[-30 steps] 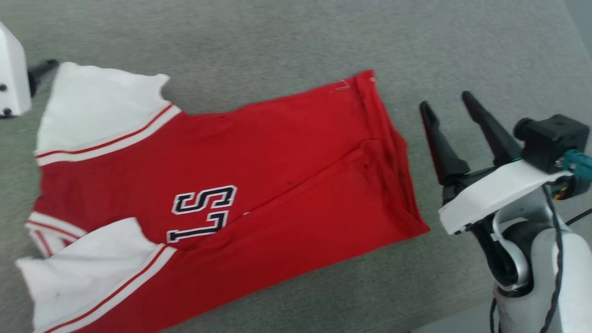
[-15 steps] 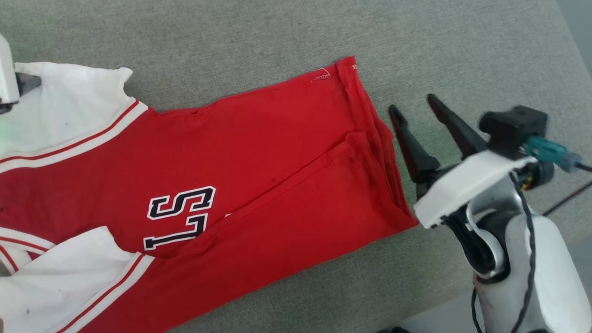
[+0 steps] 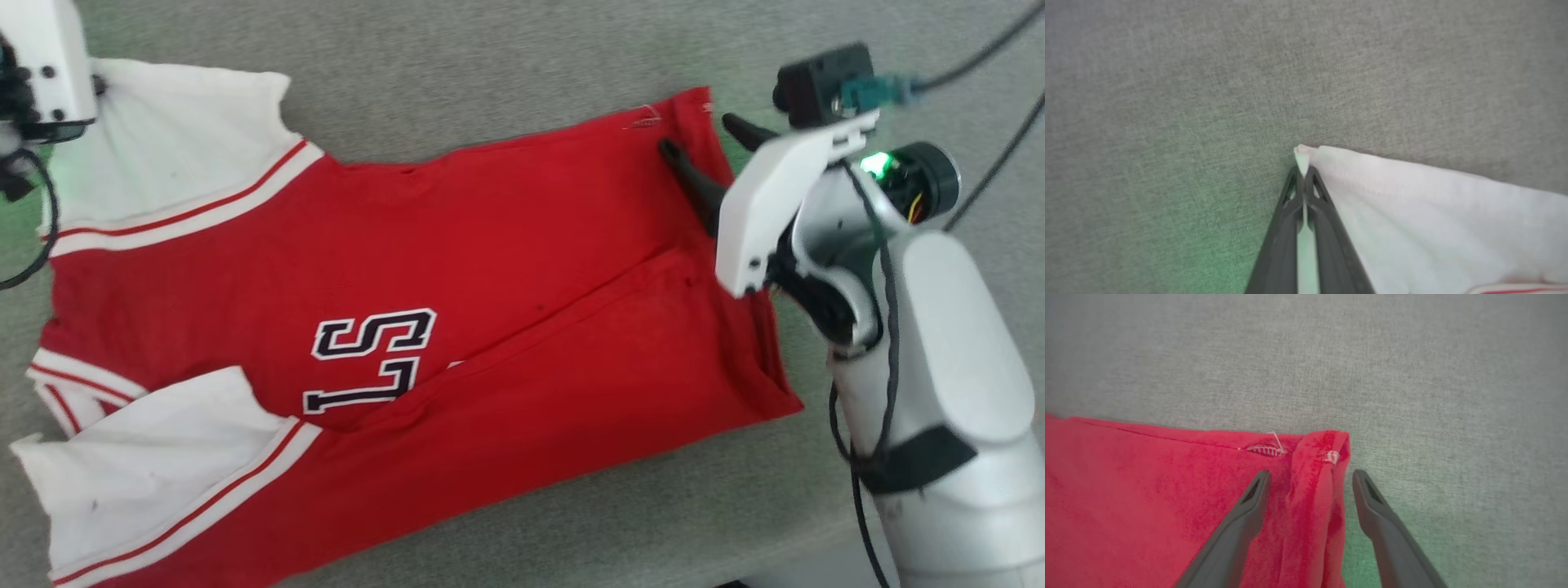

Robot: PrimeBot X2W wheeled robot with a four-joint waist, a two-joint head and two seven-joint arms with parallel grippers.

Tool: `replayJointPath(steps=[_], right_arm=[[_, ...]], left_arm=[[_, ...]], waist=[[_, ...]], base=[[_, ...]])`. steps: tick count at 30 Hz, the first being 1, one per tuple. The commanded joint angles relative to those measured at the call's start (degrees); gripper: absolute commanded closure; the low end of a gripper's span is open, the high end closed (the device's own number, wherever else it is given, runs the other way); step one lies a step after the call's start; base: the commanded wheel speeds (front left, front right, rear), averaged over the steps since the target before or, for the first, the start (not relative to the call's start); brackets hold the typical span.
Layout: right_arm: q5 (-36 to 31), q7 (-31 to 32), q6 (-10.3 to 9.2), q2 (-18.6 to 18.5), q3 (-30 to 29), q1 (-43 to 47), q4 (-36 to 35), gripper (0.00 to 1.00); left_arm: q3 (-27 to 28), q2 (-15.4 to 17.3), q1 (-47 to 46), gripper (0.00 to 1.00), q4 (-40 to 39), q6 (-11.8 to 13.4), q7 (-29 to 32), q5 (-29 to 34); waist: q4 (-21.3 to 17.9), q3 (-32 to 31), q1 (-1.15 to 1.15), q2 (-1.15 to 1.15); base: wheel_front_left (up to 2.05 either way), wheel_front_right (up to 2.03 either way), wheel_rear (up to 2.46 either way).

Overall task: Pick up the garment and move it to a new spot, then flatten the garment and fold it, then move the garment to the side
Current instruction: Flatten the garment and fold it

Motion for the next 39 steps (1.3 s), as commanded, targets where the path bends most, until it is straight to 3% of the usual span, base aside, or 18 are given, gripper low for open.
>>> replayJointPath(steps=[1,9,10,11,18,24,29,34,39], right_arm=[[0.43,1.77,-0.02,-0.29,0.04,-2.21,2.53,0.00],[2.35,13.89,-0.02,-1.85,3.12,-7.57,15.72,0.01],[2.55,16.04,-0.02,-2.21,3.74,-7.95,17.15,0.65],[3.13,18.05,-0.02,-2.44,4.18,-8.07,18.42,1.00],[3.88,20.59,-0.02,-4.16,2.99,-10.28,18.30,1.00],[4.13,18.06,-0.02,-6.84,1.50,-9.73,14.12,1.00],[5.26,17.50,-0.02,-9.64,1.21,-6.93,8.64,1.00],[6.54,18.34,-0.02,-12.30,0.08,-2.74,1.97,1.00],[8.02,20.98,-0.02,-14.22,-1.14,2.68,-6.12,1.00]], left_arm=[[-1.34,-2.02,1.08,1.00,0.90,-0.75,-0.30,0.50],[-1.78,-4.97,-0.27,1.00,2.57,-2.51,-2.21,0.99],[-1.74,-5.34,-0.39,1.00,2.92,-2.68,-2.57,0.88],[-1.72,-5.67,-0.52,1.00,3.26,-2.84,-2.86,0.87],[-1.07,-7.05,-2.09,1.00,4.88,-4.01,-5.23,0.45],[-1.01,-7.59,-3.34,1.00,4.14,-5.36,-5.60,0.28],[-1.95,-6.41,-2.06,1.00,1.46,-4.81,-3.37,0.67],[-2.61,-4.13,0.40,1.00,-5.64,-2.70,-1.00,0.46],[-3.58,-0.44,5.44,1.00,-17.28,1.58,2.49,-0.27]], waist=[[1.35,0.35,0.00,0.00],[4.31,0.73,0.00,0.00],[4.62,0.70,0.00,0.00],[4.90,0.61,0.00,0.00],[6.76,-0.75,0.00,0.00],[8.88,-3.23,0.00,0.00],[10.68,-5.74,0.00,0.00],[12.35,-8.05,0.00,0.00],[13.79,-10.03,0.00,0.00]], base=[[0.00,0.00,0.00],[0.00,0.00,0.00],[0.00,0.00,0.00],[0.00,0.00,0.00],[0.00,0.00,0.00],[0.00,0.00,0.00],[0.00,0.00,0.00],[0.00,0.00,0.00],[0.00,0.00,0.00]])
